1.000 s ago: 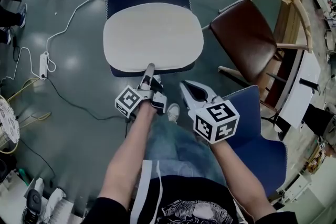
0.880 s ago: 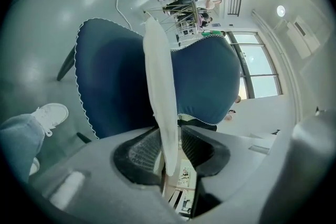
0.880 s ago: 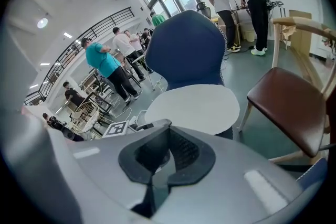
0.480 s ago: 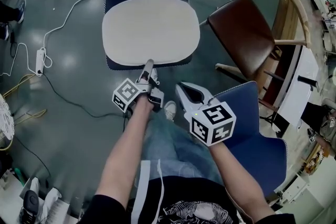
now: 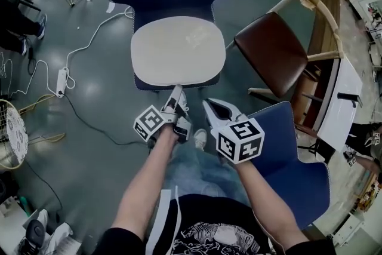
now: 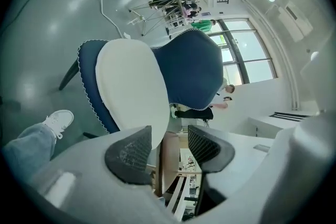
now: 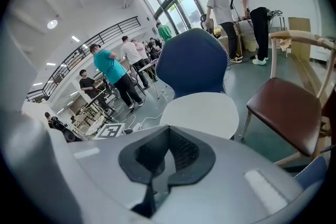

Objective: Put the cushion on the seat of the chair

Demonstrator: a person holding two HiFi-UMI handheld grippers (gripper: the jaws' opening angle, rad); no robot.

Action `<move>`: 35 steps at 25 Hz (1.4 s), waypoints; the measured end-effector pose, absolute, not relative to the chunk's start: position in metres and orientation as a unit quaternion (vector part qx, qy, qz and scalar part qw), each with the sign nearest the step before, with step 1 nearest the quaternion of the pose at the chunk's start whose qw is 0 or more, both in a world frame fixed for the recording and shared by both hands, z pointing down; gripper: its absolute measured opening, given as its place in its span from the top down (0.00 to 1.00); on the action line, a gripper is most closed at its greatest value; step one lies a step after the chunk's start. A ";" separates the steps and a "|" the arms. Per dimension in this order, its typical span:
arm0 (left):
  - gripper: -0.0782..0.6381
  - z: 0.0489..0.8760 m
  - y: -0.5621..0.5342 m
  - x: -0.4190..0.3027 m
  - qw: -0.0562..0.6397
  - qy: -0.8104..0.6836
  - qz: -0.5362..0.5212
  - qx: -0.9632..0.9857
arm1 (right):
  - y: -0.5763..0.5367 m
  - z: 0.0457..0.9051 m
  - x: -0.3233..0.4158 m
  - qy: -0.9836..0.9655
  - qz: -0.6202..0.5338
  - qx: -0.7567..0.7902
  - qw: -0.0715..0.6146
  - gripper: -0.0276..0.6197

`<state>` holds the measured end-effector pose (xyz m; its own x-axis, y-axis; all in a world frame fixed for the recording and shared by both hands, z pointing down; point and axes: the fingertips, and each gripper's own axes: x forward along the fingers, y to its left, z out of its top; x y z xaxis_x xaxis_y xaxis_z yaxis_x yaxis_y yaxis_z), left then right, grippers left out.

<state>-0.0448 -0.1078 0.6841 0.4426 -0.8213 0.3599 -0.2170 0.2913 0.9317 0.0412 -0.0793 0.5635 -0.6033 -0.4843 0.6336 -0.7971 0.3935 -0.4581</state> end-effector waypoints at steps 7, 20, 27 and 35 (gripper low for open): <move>0.62 0.620 -0.094 -0.032 0.611 -0.454 -0.197 0.618 | -0.071 0.545 0.041 -0.814 0.379 0.402 0.180 0.96; 0.72 0.500 -0.069 -0.028 0.463 -0.471 -0.083 0.746 | -0.056 0.485 0.033 -0.843 0.338 0.396 0.137 0.96; 0.81 0.461 -0.048 -0.011 0.377 -0.483 -0.008 0.790 | -0.042 0.456 0.035 -0.861 0.300 0.390 0.127 0.96; 0.90 0.439 -0.033 0.007 0.308 -0.481 0.062 0.819 | -0.029 0.436 0.041 -0.871 0.280 0.387 0.116 0.96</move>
<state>0.0069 -0.0327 0.4391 0.5294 -0.7493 0.3979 -0.8258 -0.3476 0.4441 0.0411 -0.0286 0.4363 -0.6730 -0.6097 0.4187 -0.7395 0.5428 -0.3981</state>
